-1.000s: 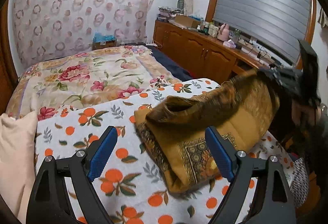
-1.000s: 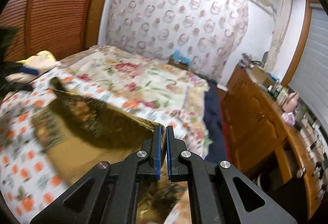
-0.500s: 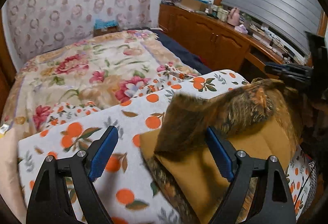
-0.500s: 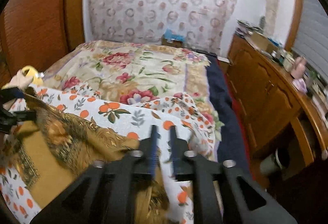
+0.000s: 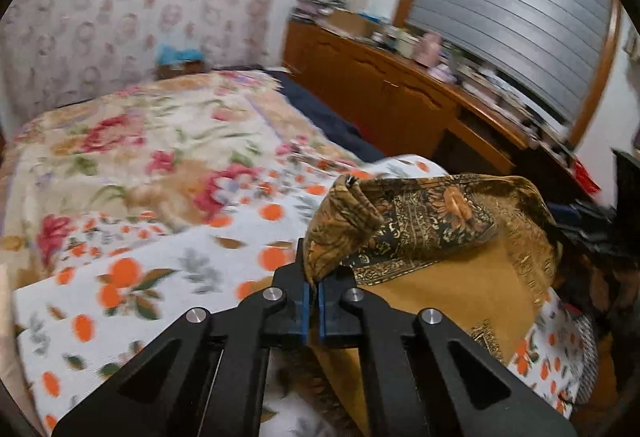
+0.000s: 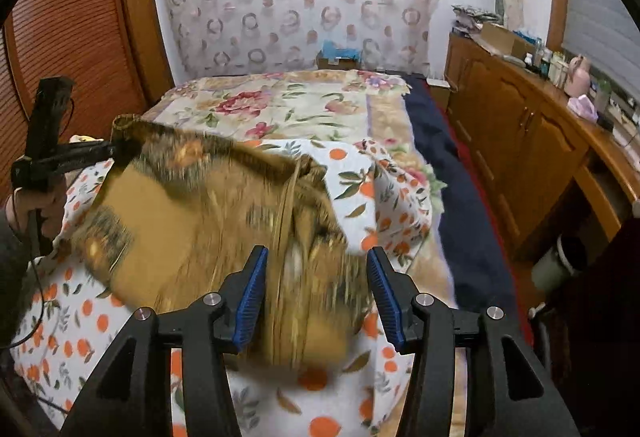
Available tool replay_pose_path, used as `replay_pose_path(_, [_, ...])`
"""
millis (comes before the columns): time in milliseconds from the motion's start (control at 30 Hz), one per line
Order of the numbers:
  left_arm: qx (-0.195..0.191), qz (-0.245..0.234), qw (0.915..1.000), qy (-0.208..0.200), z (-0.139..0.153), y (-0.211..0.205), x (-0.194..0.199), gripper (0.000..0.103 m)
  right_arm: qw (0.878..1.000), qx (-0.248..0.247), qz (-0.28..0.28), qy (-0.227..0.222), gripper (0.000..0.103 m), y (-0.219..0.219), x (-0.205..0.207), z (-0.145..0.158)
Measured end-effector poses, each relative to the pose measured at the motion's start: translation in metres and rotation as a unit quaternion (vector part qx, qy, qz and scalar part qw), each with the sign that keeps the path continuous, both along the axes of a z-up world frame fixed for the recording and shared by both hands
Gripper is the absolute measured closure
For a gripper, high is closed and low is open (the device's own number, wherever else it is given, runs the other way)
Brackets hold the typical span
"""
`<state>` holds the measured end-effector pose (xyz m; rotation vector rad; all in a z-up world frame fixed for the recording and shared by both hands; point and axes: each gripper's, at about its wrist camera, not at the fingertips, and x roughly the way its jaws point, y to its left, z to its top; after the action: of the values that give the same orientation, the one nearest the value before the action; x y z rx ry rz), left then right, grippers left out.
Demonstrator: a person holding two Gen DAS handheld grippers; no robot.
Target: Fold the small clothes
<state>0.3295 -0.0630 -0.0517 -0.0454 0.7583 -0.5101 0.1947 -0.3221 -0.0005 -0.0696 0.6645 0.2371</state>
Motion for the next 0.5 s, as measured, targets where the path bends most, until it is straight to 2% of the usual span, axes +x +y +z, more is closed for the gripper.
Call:
replay_pose_path(67, [0.016, 0.019, 0.9997, 0.004, -0.004, 0.006, 0.003, 0.099, 1.0, 0.008, 0.0, 0.002, 0.051, 0.0, -0.001, 0.0])
replay_pose_path(133, [0.023, 0.02, 0.9992, 0.024, -0.015, 0.008, 0.006, 0.099, 1.0, 0.022, 0.005, 0.012, 0.05, 0.0, 0.006, -0.001])
replay_pose_path(267, [0.045, 0.022, 0.998, 0.039, -0.028, 0.004, 0.007, 0.095, 1.0, 0.012, 0.006, 0.018, 0.04, 0.003, 0.029, -0.008])
replay_pose_path(367, [0.055, 0.03, 0.9973, 0.038, -0.03, 0.004, 0.005, 0.082, 0.999, 0.011, -0.008, 0.03, 0.034, 0.0, 0.048, -0.016])
replay_pose_path(433, [0.058, 0.038, 0.9967, 0.042, -0.032, 0.009, 0.005, 0.062, 0.999, 0.011, -0.011, 0.032, 0.031, 0.0, 0.056, -0.018])
replay_pose_path(500, [0.055, 0.039, 0.9966, 0.048, -0.036, 0.014, 0.006, 0.057, 0.999, 0.021, -0.004, 0.039, 0.031, 0.002, 0.062, -0.02])
